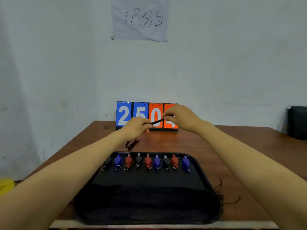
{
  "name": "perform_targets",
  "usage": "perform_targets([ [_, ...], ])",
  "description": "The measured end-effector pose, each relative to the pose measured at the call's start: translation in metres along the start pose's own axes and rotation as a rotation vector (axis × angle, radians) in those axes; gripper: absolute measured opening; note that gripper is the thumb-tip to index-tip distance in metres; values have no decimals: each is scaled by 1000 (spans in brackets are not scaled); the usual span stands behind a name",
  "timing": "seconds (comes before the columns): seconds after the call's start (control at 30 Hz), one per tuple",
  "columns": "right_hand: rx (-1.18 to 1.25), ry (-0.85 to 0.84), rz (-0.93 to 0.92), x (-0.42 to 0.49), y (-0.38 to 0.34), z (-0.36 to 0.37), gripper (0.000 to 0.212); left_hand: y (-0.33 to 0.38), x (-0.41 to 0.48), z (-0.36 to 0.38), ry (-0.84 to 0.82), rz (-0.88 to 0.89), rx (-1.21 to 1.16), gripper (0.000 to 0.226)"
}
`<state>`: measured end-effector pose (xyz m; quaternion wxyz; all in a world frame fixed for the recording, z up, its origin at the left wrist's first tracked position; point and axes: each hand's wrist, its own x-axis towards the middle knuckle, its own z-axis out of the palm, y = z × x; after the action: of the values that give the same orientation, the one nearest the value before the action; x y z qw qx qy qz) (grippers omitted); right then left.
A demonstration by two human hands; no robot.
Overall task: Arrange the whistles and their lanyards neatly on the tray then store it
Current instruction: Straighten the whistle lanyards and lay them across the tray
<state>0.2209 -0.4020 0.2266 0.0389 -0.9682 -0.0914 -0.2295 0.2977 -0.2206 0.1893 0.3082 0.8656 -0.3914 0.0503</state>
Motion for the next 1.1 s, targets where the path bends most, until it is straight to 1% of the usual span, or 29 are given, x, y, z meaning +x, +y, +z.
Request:
perform_targets([
  [0.07,-59,36,37,-7,0,-16,24,0,-4,-16,48,-6,195,24],
  [0.13,-81,114,103,-16,2,-31,23,-1,-7,-31,106,-17,362,27],
  [0.27,-57,252,239,-34,2,-57,24,2,-19,-61,244,-43,449,29],
  [0.37,-43,330,291,-48,-2,-73,26,2,-32,-77,314,-74,421,29],
  [0.47,11,360,355,-65,-6,-83,27,2,-50,-87,343,-103,398,30],
  [0.57,182,346,359,-81,-11,-87,20,1,-71,-93,362,-145,429,31],
  [0.7,297,274,348,-107,-19,-89,22,-3,-102,-96,375,-182,374,34],
  [0.83,370,316,422,-130,-26,-92,9,-11,-128,-95,472,-183,240,21],
  [0.93,355,310,443,-145,-31,-93,6,-17,-146,-93,494,-186,227,13],
  [1.03,332,312,498,-158,-34,-86,15,-17,-164,-88,484,-219,242,17],
  [1.1,318,277,519,-168,-35,-78,18,-19,-174,-84,455,-262,249,20],
])
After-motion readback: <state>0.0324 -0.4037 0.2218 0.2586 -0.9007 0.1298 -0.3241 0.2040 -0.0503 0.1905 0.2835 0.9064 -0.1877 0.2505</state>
